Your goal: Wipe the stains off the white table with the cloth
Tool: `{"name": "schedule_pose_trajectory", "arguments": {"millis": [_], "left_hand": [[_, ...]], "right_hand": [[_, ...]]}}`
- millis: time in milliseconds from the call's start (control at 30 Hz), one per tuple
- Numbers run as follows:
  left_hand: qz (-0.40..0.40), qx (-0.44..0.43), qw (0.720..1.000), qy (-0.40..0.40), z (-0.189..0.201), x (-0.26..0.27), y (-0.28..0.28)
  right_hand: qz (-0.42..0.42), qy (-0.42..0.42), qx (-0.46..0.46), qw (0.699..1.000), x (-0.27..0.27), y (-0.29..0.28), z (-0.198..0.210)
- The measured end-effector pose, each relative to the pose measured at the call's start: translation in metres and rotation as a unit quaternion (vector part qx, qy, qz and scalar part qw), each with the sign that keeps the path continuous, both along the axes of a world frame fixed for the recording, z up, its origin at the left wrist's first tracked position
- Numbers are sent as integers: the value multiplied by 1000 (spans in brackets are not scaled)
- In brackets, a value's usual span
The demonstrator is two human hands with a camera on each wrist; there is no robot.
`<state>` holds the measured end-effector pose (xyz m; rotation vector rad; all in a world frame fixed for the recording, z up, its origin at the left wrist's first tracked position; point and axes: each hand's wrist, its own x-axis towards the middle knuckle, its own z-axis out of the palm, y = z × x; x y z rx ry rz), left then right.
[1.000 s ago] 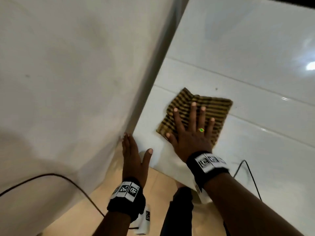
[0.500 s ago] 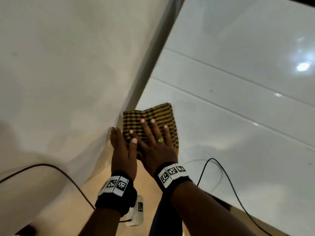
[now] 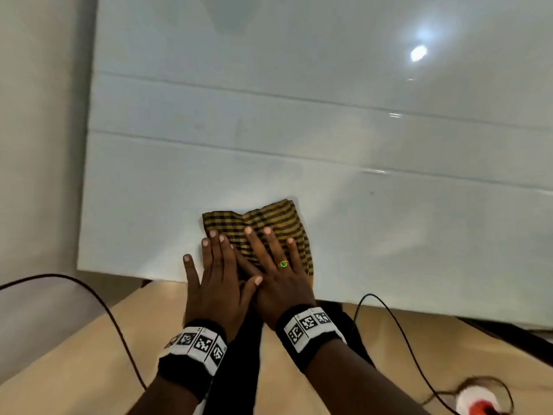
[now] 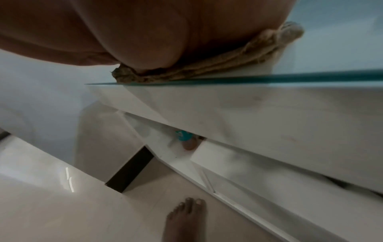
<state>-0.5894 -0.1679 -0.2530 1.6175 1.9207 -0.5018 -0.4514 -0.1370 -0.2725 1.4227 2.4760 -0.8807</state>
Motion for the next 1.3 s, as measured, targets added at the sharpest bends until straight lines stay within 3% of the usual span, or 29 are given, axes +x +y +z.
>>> {"name": "schedule_pose_trajectory", "arguments": {"millis": [267,500,567,733,900,1033,1133,1167,1233,1300], "left_hand": [[-142,-17,989,-46,0,151,30],[-293,-28,950,-99,0,288,44],[-318,-20,942,-107,1,309,47],[-339,-1,929,-151,8,341,55],[-303,-8,937,-172,17,332,68],[-238,-41,948,-207,34,320,83],[-161,-142,949,-228,52,322,93],[-117,-168,946,-249,56,326,96],[8,-197,927,-319,66,338,100],[20,-222,920,-321,71,345,102]], "right_hand": [[-92,-46,-4,995,160,-1,5],[-203,-96,2,975,308,-27,5],[-234,-121,6,965,342,-31,3],[-394,-171,-27,903,430,-53,4],[-470,-144,-39,870,433,-59,3],[-599,-106,-47,792,439,-61,2],[-645,-34,-53,762,444,-62,1],[-675,14,-51,736,445,-61,3],[-768,97,-48,631,449,-62,11],[-830,168,-22,532,452,-67,20]]}}
